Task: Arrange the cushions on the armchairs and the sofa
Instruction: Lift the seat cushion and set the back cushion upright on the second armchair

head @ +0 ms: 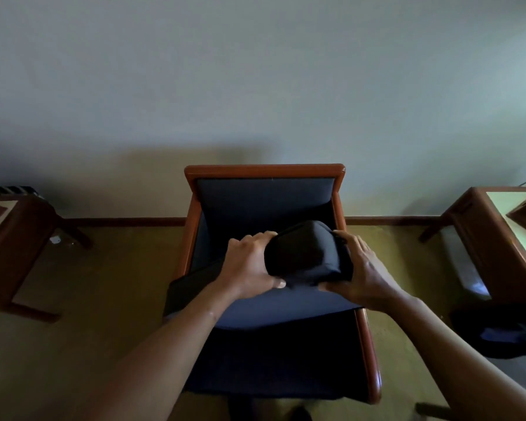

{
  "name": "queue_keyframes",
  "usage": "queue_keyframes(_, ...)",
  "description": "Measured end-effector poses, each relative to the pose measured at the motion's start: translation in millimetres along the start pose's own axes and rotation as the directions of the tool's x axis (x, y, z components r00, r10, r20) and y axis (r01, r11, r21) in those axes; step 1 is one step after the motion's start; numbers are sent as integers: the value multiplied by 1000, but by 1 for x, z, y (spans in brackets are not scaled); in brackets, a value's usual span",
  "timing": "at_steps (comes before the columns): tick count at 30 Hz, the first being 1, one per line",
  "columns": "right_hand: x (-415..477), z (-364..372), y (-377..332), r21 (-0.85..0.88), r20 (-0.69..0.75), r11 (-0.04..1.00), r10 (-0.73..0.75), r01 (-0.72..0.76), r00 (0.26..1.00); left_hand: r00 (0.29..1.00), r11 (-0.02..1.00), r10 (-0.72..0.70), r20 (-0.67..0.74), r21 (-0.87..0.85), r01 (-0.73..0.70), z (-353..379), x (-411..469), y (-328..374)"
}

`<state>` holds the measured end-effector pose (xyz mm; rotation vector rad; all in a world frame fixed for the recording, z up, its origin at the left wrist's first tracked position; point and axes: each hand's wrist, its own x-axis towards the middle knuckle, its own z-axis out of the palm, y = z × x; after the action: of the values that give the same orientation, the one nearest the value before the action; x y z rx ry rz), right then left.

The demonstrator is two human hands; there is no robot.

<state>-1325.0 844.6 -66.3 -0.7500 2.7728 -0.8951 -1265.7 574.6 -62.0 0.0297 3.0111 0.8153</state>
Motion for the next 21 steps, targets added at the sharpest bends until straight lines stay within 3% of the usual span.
queue_keyframes(4, 21, 18, -25, -73, 52, 996, -52, 56, 997, 999, 991, -27, -30, -129, 23, 24, -2, -24)
queue_keyframes(7, 45, 18, -52, -270, 92, 947, -152, 171, 984, 999, 991, -26, 47, -129, 32, 14, -1, -47)
queue_keyframes(9, 63, 19, -74, -469, 187, 843, -195, 262, 963, 989, 990, -62, 136, -120, 78, 12, -1, -63)
queue_keyframes(12, 84, 35, -101, -698, 368, 613, -134, 369, 920, 968, 985, -145, 204, -59, 160, 21, -14, -100)
queue_keyframes(15, 97, 60, -116, -764, 442, 502, -50, 406, 895, 948, 969, -245, 203, 27, 245, 33, -34, -146)
queue_keyframes(21, 116, 77, -123, -770, 430, 517, -12, 374, 903, 876, 901, -434, 210, 113, 419, 45, -66, -226)
